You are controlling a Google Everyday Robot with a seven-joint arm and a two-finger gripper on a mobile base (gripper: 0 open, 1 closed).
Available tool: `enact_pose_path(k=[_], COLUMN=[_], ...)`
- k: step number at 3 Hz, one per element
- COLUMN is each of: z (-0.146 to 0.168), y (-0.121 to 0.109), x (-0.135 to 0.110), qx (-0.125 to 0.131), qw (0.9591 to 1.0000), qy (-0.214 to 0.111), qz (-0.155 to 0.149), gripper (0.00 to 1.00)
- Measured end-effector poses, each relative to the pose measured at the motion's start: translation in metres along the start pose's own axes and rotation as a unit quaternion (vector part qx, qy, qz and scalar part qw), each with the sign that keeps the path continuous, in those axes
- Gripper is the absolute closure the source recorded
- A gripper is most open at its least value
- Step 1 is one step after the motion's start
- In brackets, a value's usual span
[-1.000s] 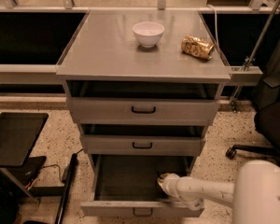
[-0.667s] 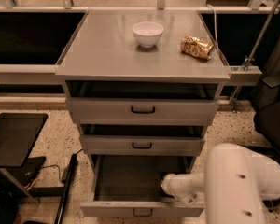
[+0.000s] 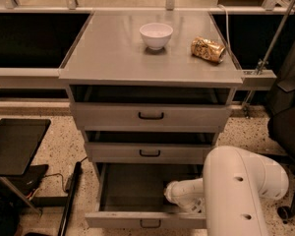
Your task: Place rxbar chocolate into bottom drawer
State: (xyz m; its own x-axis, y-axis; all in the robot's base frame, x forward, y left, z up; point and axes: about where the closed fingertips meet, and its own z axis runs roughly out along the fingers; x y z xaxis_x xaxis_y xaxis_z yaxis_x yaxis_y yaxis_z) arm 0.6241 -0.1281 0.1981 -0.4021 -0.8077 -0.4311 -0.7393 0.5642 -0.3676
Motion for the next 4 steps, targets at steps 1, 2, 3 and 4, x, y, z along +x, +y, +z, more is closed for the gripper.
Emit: enact_pose_path(k=[1, 2, 3, 4], z=[0.0000, 0.0000, 0.0000, 0.0000], y=[0.0000, 0.0000, 0.0001, 0.0001], x=[0.0000, 0.0000, 0.0000, 0.0000], qx=[0.000, 0.000, 0.000, 0.000], qw=[1.0000, 1.0000, 1.0000, 1.0000], qy=[0.000, 0.000, 0.000, 0.000], qz=[0.000, 0.000, 0.000, 0.000], gripper=[0.81, 0.58, 0.34, 0.11])
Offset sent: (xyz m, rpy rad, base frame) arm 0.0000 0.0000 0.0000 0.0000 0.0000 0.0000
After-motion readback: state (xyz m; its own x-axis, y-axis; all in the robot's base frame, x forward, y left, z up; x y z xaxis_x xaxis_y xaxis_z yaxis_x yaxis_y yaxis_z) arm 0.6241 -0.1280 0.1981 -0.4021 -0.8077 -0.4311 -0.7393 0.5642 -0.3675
